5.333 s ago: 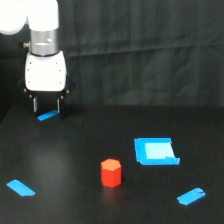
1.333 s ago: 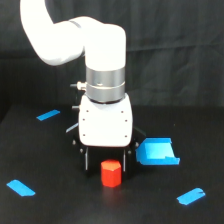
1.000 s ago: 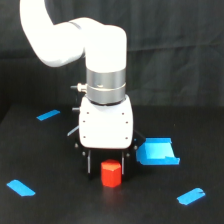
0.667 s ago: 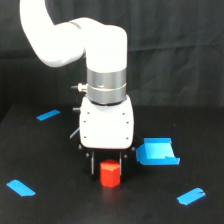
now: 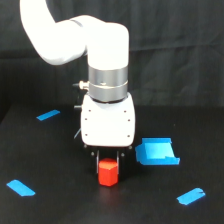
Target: Pick up the red object from the table
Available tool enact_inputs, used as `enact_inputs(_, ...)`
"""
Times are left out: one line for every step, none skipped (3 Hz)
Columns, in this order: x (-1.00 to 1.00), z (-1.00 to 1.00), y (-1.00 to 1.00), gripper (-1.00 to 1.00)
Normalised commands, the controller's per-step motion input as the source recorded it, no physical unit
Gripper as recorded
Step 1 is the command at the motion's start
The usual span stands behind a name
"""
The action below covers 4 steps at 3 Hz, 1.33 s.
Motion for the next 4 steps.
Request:
enact_inputs(0.08, 0.42, 0.05, -0.98)
enact_inputs(0.09, 0.56, 0.05, -0.99)
enact_inputs(0.1, 0.85, 0.09, -1.0)
enact_inputs(0.07, 0.99, 0.13, -1.0)
